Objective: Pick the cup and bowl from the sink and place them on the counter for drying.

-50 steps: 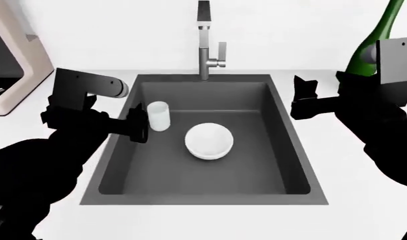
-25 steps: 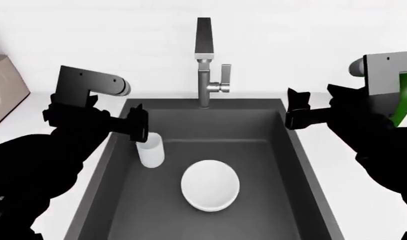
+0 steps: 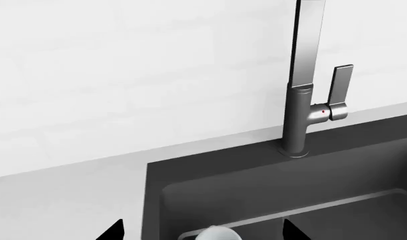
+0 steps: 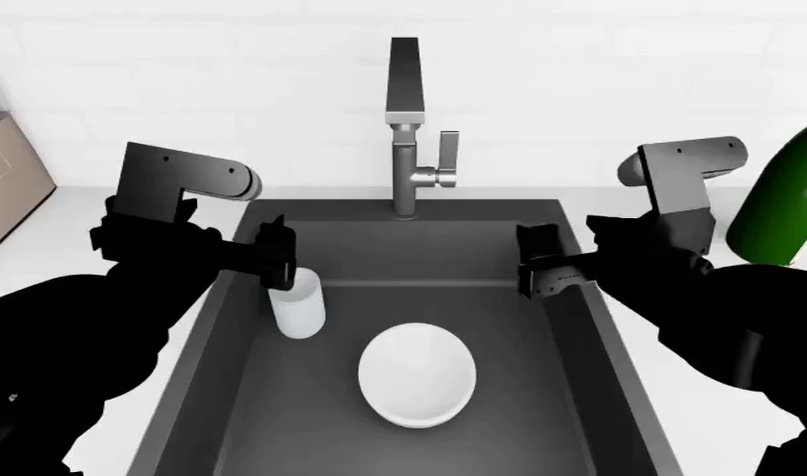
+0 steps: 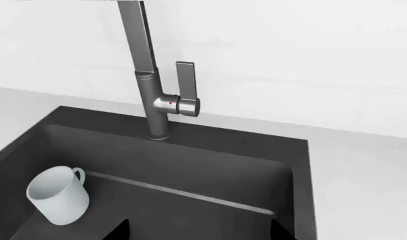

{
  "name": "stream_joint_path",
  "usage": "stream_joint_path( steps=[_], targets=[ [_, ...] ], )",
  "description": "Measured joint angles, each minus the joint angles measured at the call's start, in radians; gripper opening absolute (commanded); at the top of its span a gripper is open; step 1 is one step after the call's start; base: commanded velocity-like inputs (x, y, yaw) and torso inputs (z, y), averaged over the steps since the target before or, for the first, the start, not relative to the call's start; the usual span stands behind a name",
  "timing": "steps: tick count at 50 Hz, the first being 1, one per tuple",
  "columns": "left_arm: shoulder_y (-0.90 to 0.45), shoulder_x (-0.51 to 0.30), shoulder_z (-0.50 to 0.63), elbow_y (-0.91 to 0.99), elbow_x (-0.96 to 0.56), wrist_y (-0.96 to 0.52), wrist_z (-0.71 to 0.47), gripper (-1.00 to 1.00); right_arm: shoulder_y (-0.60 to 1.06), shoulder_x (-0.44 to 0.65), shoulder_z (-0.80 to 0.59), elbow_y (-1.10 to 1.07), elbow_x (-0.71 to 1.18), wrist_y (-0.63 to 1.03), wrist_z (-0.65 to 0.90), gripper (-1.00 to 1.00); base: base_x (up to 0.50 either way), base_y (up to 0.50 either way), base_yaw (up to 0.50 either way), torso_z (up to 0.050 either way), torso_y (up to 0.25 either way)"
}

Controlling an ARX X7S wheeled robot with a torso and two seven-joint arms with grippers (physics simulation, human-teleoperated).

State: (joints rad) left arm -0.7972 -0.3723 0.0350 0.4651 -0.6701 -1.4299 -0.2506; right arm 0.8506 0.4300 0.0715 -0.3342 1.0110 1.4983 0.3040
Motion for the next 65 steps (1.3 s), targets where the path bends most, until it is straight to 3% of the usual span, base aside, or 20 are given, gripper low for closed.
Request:
stream_joint_path(
  steps=[19, 37, 65],
  targets=[
    [0.030, -0.007, -0.010, 0.012, -0.017, 0.013, -0.011, 1.00, 0.052, -0.033, -0.250, 0.158, 0.073, -0.027, -0.018, 1.00, 0.00, 0.00, 0.00, 0.000, 0.000],
    [0.060, -0.009, -0.020, 0.025, -0.032, 0.024, -0.023, 1.00, 0.075, -0.097, -0.468, 0.464, -0.072, -0.214, -0.162, 1.00, 0.00, 0.00, 0.00, 0.000, 0.000],
    [0.111, -0.015, -0.050, 0.052, -0.059, 0.043, -0.041, 1.00, 0.101, -0.210, -0.666, 0.982, -0.294, -0.550, -0.382, 1.00, 0.00, 0.00, 0.00, 0.000, 0.000]
  ],
)
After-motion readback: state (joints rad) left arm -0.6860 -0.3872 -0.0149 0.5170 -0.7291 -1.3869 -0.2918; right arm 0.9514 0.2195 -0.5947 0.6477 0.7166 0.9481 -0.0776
